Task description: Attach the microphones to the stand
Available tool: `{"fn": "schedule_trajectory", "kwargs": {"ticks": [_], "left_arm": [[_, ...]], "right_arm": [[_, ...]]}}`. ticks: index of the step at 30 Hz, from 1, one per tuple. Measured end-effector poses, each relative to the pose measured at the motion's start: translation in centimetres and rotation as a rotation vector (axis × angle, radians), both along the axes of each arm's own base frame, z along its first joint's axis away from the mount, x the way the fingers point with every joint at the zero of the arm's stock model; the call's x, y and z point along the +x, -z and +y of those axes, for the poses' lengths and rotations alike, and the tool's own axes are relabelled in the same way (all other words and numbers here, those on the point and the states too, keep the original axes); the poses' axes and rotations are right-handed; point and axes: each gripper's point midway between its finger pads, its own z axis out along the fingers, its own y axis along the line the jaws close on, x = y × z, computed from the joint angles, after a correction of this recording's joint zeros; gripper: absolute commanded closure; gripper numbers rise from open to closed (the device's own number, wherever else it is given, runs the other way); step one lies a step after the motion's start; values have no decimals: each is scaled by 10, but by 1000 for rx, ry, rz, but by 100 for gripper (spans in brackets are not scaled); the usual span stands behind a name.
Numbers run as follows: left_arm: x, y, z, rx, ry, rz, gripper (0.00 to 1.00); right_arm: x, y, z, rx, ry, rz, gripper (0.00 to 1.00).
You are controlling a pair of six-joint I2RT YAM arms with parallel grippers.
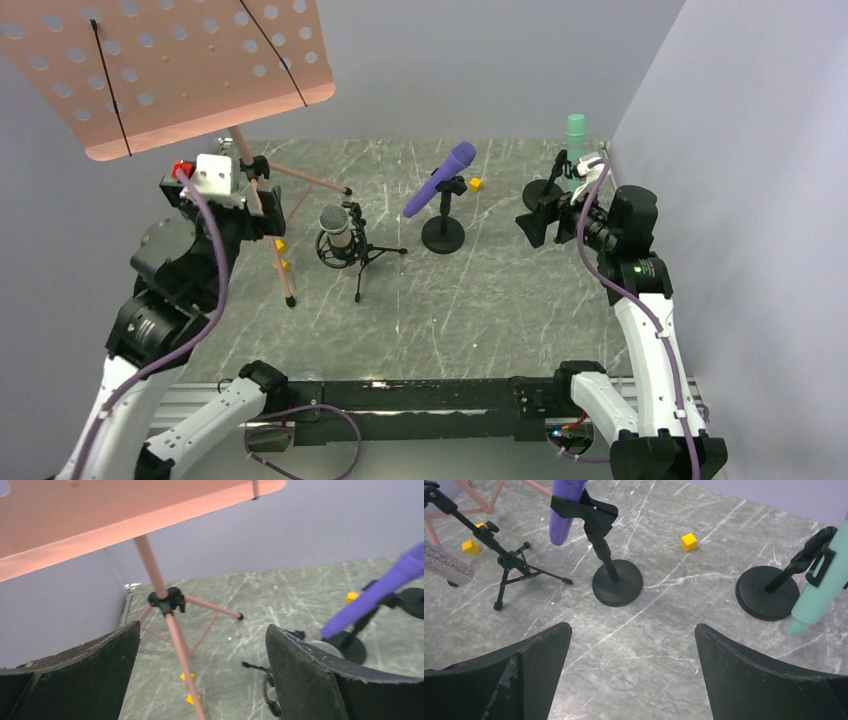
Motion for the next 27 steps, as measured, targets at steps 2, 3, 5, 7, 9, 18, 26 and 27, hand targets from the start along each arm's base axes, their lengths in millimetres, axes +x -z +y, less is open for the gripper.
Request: {"fn": "schedule_trajectory", "kwargs": {"ticks": [2,3,5,7,9,18,26,27], "left_arm": [[14,1,8,1,-35,10,1],[20,6,12,-8,-44,27,1],[31,16,24,-34,-74,60,1],[40,30,34,-82,-89,97,1],[44,51,37,-128,-80,143,1],[18,172,32,-230,-37,333,1],[-4,174,24,-208,20,267,1],[-3,175,23,-209,26,270,1]], "right_arm": [[1,1,-2,3,15,10,0],[1,1,-3,4,20,12,0],[2,-1,-4,2,28,8,0],[3,-4,-6,-2,37,0,0],[4,-6,-8,-5,49,-7,0],[9,-15,-23,10,165,-15,0],[16,-18,-39,61,306,3,0],[17,-19,-41,66,319,3,0]]}}
